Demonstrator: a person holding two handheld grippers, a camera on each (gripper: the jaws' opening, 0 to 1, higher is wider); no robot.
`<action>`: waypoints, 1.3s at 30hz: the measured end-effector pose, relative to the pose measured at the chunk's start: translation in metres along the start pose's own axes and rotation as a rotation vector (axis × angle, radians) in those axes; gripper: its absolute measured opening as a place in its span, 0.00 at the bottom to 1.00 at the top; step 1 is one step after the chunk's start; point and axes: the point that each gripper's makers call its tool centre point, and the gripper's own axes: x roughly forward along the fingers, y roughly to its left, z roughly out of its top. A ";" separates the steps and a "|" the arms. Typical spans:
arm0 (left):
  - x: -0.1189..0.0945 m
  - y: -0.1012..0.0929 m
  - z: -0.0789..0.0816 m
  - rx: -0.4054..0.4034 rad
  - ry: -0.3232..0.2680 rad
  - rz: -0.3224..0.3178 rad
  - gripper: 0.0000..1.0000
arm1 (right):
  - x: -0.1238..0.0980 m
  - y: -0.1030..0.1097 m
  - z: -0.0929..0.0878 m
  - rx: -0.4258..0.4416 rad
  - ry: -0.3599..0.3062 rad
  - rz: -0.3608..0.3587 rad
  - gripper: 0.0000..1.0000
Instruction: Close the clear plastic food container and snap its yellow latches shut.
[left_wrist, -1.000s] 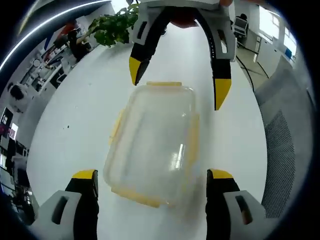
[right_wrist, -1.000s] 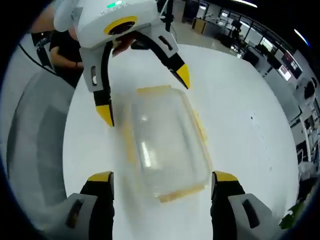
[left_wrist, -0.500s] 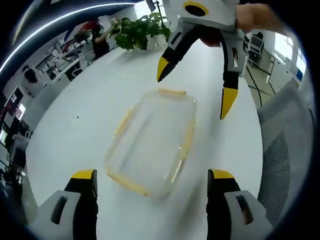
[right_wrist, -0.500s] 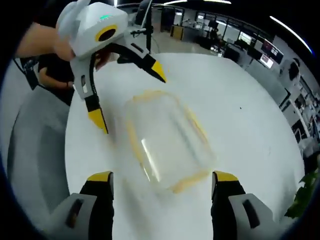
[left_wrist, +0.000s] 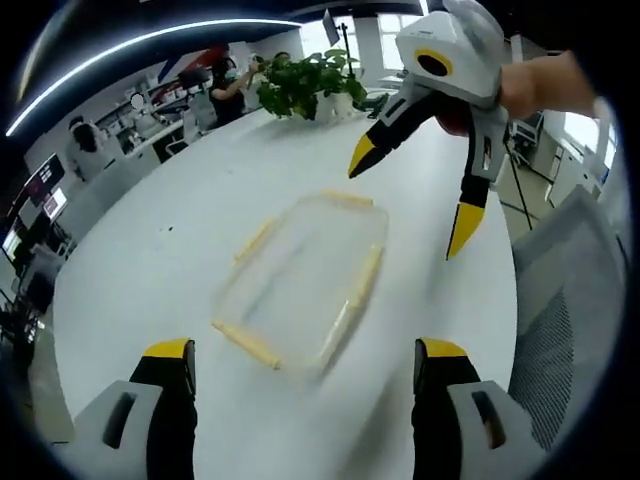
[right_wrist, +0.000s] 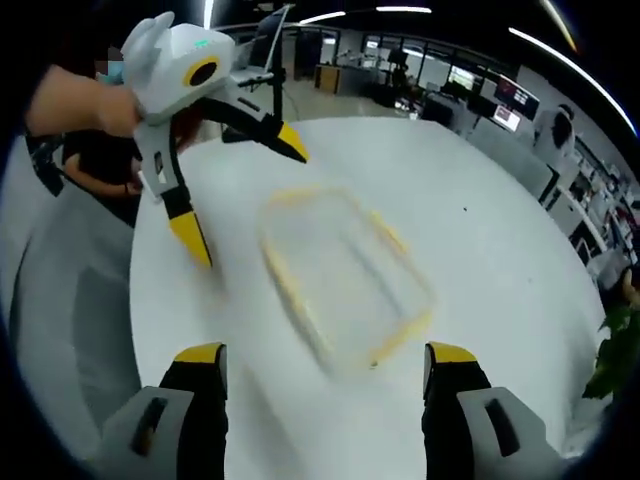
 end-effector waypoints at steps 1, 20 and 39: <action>-0.001 0.000 -0.001 0.001 -0.005 0.003 0.91 | -0.001 0.000 0.000 0.006 -0.006 -0.007 0.81; -0.039 -0.021 -0.021 -0.116 -0.119 0.048 0.91 | -0.030 0.015 -0.001 0.064 -0.166 -0.116 0.80; -0.069 -0.047 -0.053 -0.189 -0.166 0.073 0.95 | -0.054 0.042 -0.026 0.116 -0.243 -0.169 0.78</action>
